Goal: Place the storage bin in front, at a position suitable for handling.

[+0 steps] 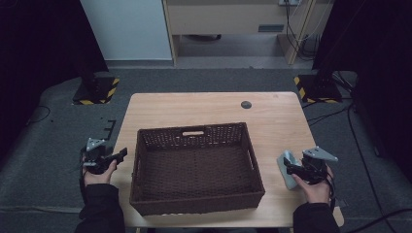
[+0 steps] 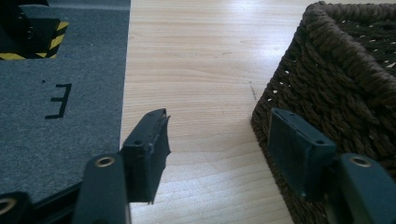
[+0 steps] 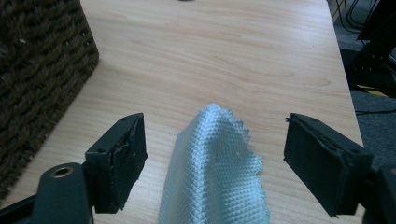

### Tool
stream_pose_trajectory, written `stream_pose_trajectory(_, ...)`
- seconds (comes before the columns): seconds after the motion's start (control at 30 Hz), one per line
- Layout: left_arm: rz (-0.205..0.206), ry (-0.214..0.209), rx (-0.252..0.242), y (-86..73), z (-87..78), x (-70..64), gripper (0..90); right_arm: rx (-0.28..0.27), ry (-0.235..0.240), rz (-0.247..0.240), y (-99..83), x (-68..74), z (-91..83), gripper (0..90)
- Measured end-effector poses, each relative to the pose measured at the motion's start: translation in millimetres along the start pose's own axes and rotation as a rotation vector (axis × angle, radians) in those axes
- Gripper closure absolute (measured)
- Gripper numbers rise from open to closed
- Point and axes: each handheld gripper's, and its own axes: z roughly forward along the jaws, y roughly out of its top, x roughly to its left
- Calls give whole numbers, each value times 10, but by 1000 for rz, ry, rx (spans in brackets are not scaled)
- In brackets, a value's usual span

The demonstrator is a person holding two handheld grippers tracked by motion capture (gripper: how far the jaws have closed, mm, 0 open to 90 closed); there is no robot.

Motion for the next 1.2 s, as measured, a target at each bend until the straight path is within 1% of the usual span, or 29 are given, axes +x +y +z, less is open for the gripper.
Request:
stream_pose_trajectory(0.07, -2, -4, -2, 7, -11, -2, 396, 20, 1, -10, -8, 8, 19, 249)
stream_pose_trajectory(0.13, -6, -8, -18, 7, -35, -8, 419, 37, 3, -25, -18, 8, 40, 271)
stream_pose_trajectory(0.2, -12, -19, -34, 10, -66, -14, 436, 49, 9, -20, -26, 12, 45, 299)
stream_pose_trajectory(0.23, -12, -19, -34, 10, -66, -14, 438, 49, 9, -20, -26, 12, 45, 299)
stream_pose_trajectory(0.27, -13, -22, -38, 13, -76, -16, 438, 61, 10, -14, -34, 12, 52, 335)
stream_pose_trajectory(0.3, -12, -32, -42, 26, -81, -22, 438, 66, 14, -14, -36, 10, 57, 354)
stream_pose_trajectory(0.33, -12, -32, -42, 26, -81, -22, 438, 68, 12, -13, -35, 12, 67, 371)
stream_pose_trajectory(0.37, -10, -39, -45, 38, -80, -35, 438, 85, 15, -24, -35, 11, 74, 392)
stream_pose_trajectory(0.4, -12, -50, -45, 40, -81, -42, 438, 88, 10, -30, -38, 11, 85, 410)
stream_pose_trajectory(0.43, -13, -58, -44, 42, -80, -52, 439, 100, 17, -29, -41, 14, 94, 433)
stream_pose_trajectory(0.5, -10, -56, -44, 44, -82, -61, 448, 109, 23, -31, -48, 16, 105, 450)
stream_pose_trajectory(0.53, -2, -54, -52, 50, -93, -79, 457, 132, 33, -40, -61, 15, 135, 485)
stream_pose_trajectory(0.57, -2, -54, -52, 50, -93, -79, 459, 132, 33, -40, -61, 15, 135, 485)
stream_pose_trajectory(0.6, 0, -52, -60, 63, -106, -89, 459, 152, 31, -48, -75, 9, 168, 524)
stream_pose_trajectory(0.67, -5, -55, -70, 72, -122, -97, 459, 172, 28, -47, -92, 3, 195, 562)
stream_pose_trajectory(0.7, -5, -58, -69, 74, -127, -97, 459, 189, 38, -45, -103, -3, 210, 599)
stream_pose_trajectory(0.77, -9, -65, -74, 77, -132, -101, 463, 205, 42, -50, -114, -7, 229, 693)
stream_pose_trajectory(0.8, -9, -65, -74, 77, -132, -101, 467, 205, 42, -50, -114, -7, 229, 693)
stream_pose_trajectory(0.83, -12, -76, -75, 85, -135, -105, 477, 226, 43, -50, -109, 2, 237, 792)
stream_pose_trajectory(0.87, -12, -81, -78, 88, -141, -108, 485, 232, 47, -54, -100, 0, 235, 810)
stream_pose_trajectory(0.9, -18, -87, -83, 92, -146, -115, 486, 228, 43, -53, -87, 1, 229, 822)
stream_pose_trajectory(0.93, -18, -87, -83, 92, -146, -115, 492, 213, 35, -56, -71, -3, 219, 826)
stream_pose_trajectory(0.97, -22, -105, -87, 104, -163, -124, 500, 186, 17, -57, -48, -14, 203, 827)
stream_pose_trajectory(1.0, -22, -105, -87, 104, -163, -124, 504, 172, 11, -56, -36, -27, 192, 827)
stream_pose_trajectory(1.03, -23, -111, -94, 111, -173, -138, 508, 146, -15, -49, -20, -50, 184, 828)
stream_pose_trajectory(1.07, -19, -123, -98, 123, -183, -161, 510, 136, -29, -45, -14, -72, 181, 827)
stream_pose_trajectory(1.1, -13, -125, -98, 129, -191, -177, 509, 129, -40, -39, -13, -87, 184, 826)
stream_pose_trajectory(1.17, -9, -131, -97, 136, -195, -202, 509, 129, -45, -34, -17, -111, 194, 824)
stream_pose_trajectory(1.2, 2, -140, -94, 142, -198, -244, 509, 149, -46, -11, -47, -150, 247, 814)
